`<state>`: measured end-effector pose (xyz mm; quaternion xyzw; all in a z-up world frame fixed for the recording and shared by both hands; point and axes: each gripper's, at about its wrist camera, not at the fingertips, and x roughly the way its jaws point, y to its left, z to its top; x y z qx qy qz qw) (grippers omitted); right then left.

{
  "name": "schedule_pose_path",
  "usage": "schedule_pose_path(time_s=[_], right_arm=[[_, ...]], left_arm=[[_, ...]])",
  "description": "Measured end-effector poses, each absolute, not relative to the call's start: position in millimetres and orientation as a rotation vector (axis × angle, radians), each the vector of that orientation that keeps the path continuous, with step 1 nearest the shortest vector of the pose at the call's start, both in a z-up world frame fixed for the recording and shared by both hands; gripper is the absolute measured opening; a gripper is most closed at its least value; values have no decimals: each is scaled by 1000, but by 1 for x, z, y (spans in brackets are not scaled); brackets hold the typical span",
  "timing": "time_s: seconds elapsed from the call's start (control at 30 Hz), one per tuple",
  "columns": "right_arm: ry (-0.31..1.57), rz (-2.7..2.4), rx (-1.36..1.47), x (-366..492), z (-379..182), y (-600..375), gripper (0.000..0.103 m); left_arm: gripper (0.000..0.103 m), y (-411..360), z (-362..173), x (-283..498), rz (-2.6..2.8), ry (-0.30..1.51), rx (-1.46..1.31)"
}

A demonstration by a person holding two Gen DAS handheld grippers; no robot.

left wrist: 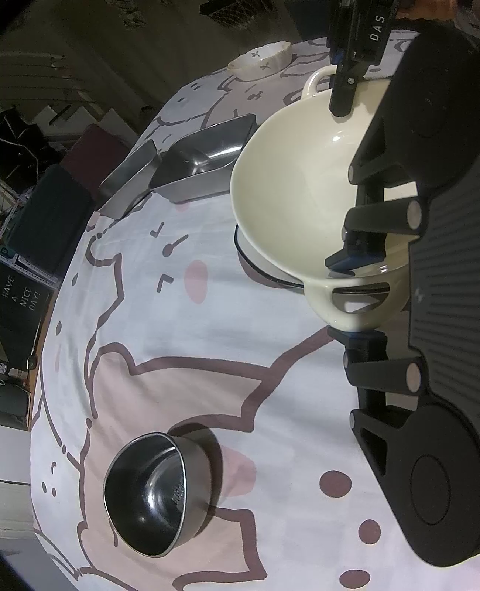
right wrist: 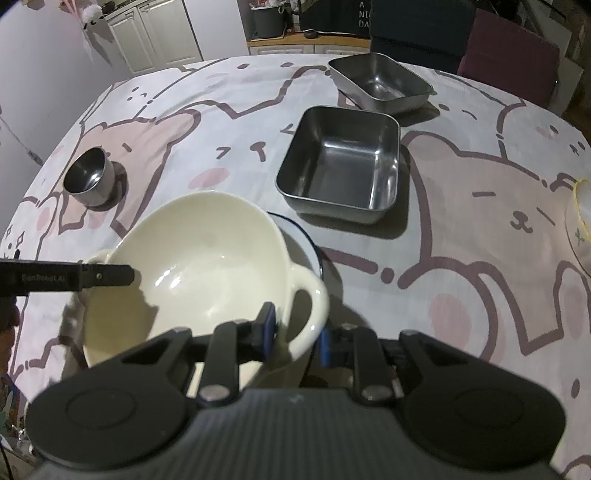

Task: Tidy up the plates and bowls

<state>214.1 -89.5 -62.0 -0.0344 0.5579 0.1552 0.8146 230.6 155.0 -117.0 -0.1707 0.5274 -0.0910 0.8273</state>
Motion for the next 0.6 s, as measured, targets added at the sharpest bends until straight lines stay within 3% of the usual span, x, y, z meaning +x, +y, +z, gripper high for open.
schedule_pose_path(time_s=[0.6], right_arm=[[1207, 312, -48, 215, -67, -89, 29]], left_arm=[[35, 144, -113, 232, -196, 1125, -277]])
